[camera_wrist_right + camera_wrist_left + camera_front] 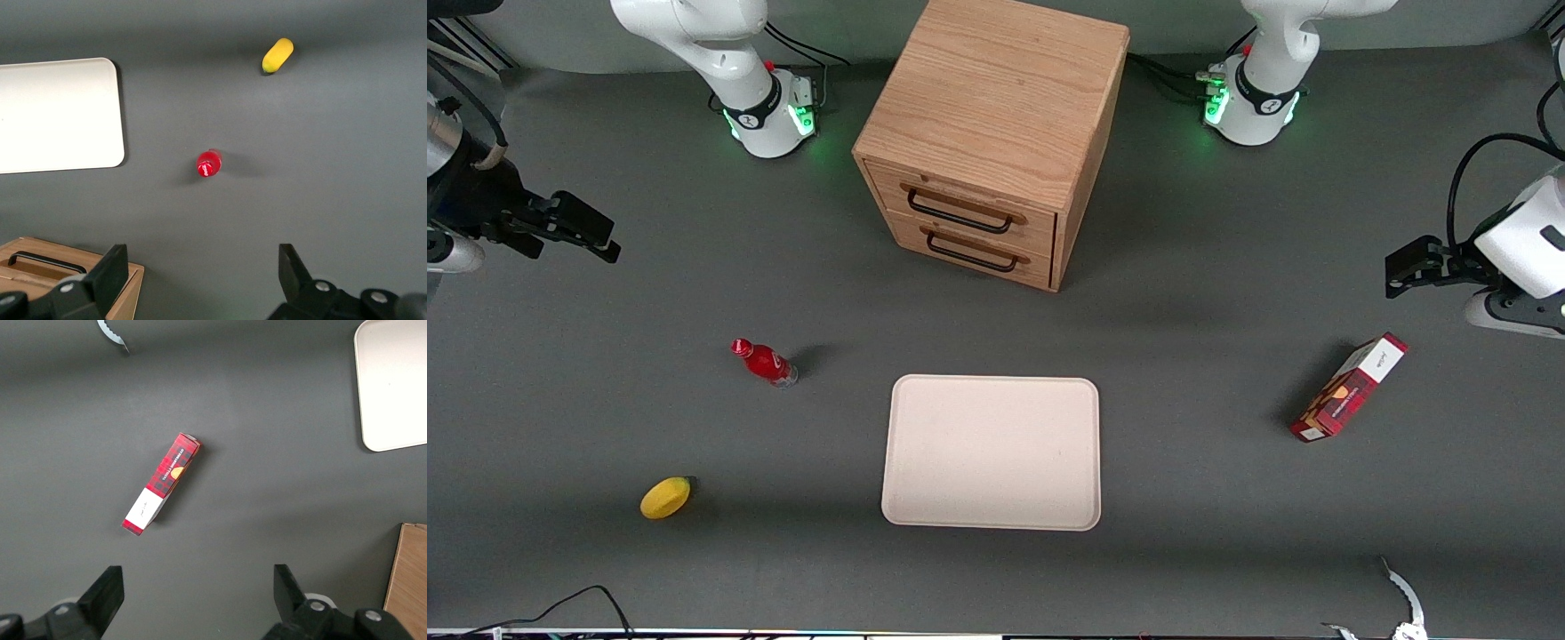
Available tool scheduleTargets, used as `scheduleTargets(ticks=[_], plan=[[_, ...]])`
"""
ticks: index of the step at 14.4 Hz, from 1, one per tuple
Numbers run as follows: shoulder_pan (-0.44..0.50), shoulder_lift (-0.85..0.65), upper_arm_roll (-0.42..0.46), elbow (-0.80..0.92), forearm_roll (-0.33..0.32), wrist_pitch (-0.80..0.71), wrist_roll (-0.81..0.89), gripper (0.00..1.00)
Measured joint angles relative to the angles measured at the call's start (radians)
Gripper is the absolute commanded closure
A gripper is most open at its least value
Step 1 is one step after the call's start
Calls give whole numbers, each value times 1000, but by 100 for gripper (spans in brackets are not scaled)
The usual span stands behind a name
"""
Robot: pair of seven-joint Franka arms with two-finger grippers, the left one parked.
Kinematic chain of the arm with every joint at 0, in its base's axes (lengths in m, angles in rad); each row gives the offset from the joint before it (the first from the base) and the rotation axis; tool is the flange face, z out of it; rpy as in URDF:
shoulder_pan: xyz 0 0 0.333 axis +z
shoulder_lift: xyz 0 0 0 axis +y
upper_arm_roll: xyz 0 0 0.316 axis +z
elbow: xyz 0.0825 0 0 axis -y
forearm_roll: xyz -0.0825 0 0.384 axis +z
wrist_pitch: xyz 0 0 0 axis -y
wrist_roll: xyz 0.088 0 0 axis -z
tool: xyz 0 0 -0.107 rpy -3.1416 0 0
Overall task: Place coke bottle on tray
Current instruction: 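Move the right gripper toward the red Coca-Cola bottle lying on the table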
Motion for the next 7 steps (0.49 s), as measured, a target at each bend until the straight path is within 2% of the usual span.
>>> scheduleTargets(ticks=[7], plan=[[0,34,2,-2,2,-27,0,0]])
